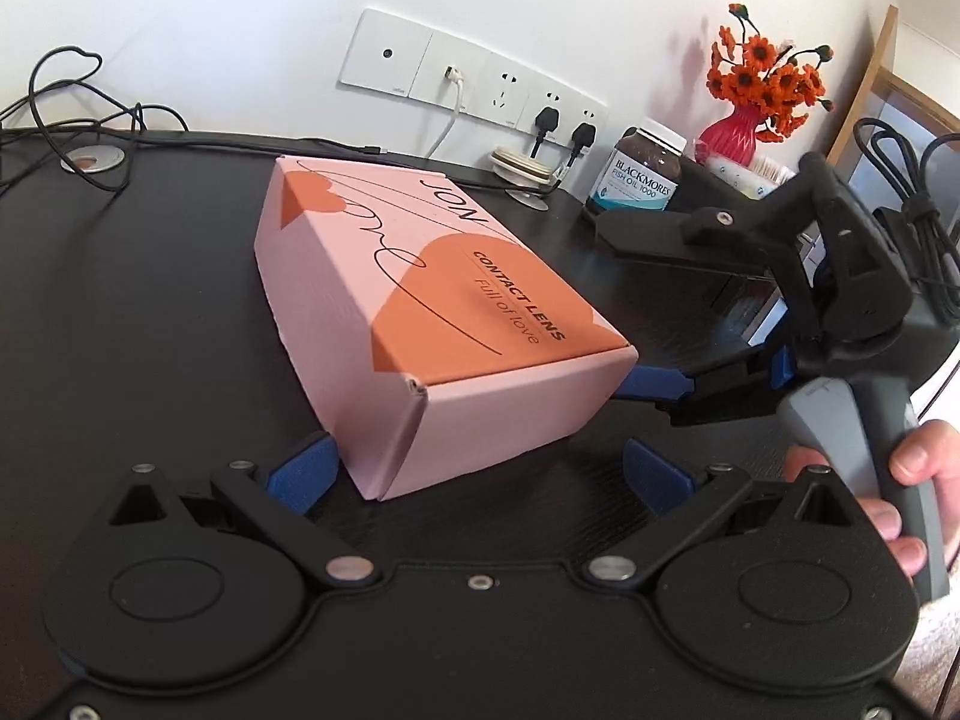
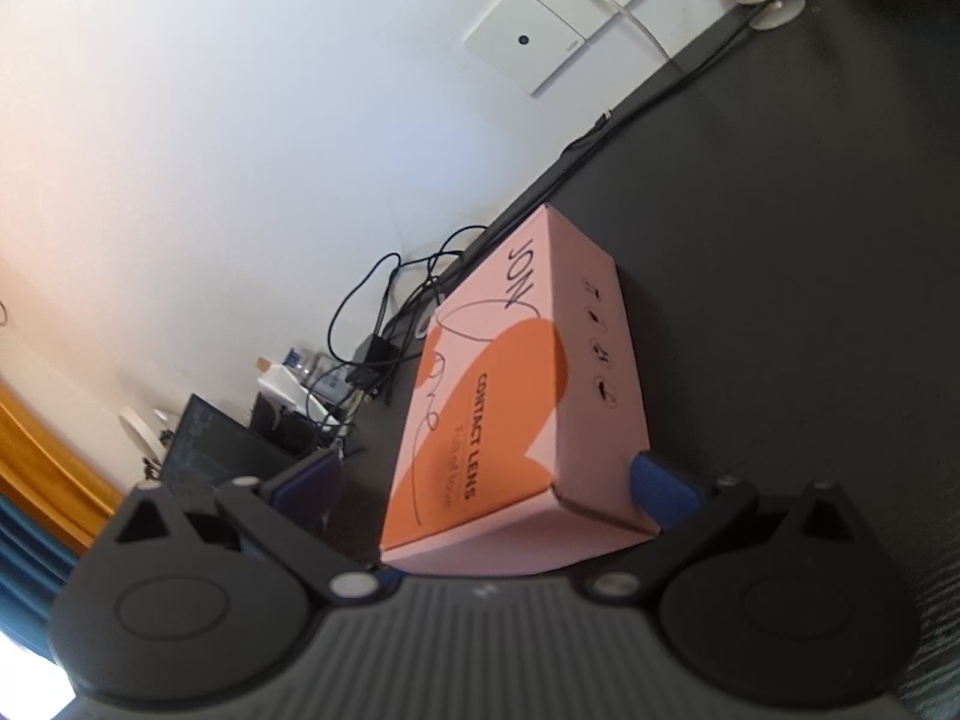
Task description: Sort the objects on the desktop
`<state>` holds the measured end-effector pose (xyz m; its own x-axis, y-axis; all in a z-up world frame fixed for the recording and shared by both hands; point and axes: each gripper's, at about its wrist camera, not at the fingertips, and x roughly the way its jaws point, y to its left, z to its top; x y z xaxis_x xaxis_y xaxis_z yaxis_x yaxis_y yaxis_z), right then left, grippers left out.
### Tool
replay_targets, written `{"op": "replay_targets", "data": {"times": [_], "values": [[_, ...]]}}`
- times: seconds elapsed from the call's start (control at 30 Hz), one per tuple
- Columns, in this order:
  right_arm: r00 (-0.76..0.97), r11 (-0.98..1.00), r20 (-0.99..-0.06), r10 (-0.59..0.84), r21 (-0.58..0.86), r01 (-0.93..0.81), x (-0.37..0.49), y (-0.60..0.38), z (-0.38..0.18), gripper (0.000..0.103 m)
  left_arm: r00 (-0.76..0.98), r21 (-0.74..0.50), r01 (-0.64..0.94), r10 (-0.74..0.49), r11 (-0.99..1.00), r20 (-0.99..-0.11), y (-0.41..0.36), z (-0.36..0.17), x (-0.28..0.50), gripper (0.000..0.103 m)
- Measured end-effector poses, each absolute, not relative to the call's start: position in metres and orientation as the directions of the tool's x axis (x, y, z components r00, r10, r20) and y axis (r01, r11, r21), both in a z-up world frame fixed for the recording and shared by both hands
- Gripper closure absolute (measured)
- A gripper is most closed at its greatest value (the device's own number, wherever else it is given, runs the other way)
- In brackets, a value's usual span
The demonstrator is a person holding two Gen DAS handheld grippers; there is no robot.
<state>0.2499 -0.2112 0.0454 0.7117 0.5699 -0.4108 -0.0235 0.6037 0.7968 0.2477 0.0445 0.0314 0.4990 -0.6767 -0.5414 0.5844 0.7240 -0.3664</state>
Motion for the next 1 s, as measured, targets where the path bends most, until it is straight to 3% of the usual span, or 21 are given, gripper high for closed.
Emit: {"op": "replay_targets", "data": {"times": [0.27, 0.43, 0.63, 0.77, 0.87, 1.0], "values": [[0.701, 0.588, -0.393, 0.595, 0.808, -0.047, 0.248, -0.213, 0.045, 0.001, 0.546, -0.229, 0.635, -0.638, 0.738, -0.543, 0.03, 0.041, 0.226, 0.0], [0.695, 0.612, -0.41, 0.591, 0.789, -0.056, 0.246, -0.208, 0.048, 0.0, 0.538, -0.283, 0.612, -0.651, 0.739, -0.535, 0.033, 0.041, 0.228, 0.0], [0.711, 0.676, -0.446, 0.543, 0.735, -0.055, 0.253, -0.203, 0.053, 0.0, 0.5, -0.263, 0.654, -0.667, 0.709, -0.552, 0.02, 0.039, 0.217, 0.0], [0.731, 0.732, -0.47, 0.495, 0.679, -0.059, 0.27, -0.206, 0.055, 0.0, 0.425, -0.316, 0.7, -0.729, 0.64, -0.536, 0.005, 0.035, 0.217, 0.0], [0.753, 0.744, -0.469, 0.461, 0.666, -0.041, 0.282, -0.219, 0.057, 0.001, 0.311, -0.438, 0.705, -0.798, 0.557, -0.516, 0.006, 0.034, 0.228, 0.0], [0.787, 0.696, -0.414, 0.458, 0.717, -0.028, 0.269, -0.246, 0.057, 0.001, 0.4, -0.47, 0.671, -0.814, 0.573, -0.421, 0.044, 0.051, 0.245, 0.0]]}}
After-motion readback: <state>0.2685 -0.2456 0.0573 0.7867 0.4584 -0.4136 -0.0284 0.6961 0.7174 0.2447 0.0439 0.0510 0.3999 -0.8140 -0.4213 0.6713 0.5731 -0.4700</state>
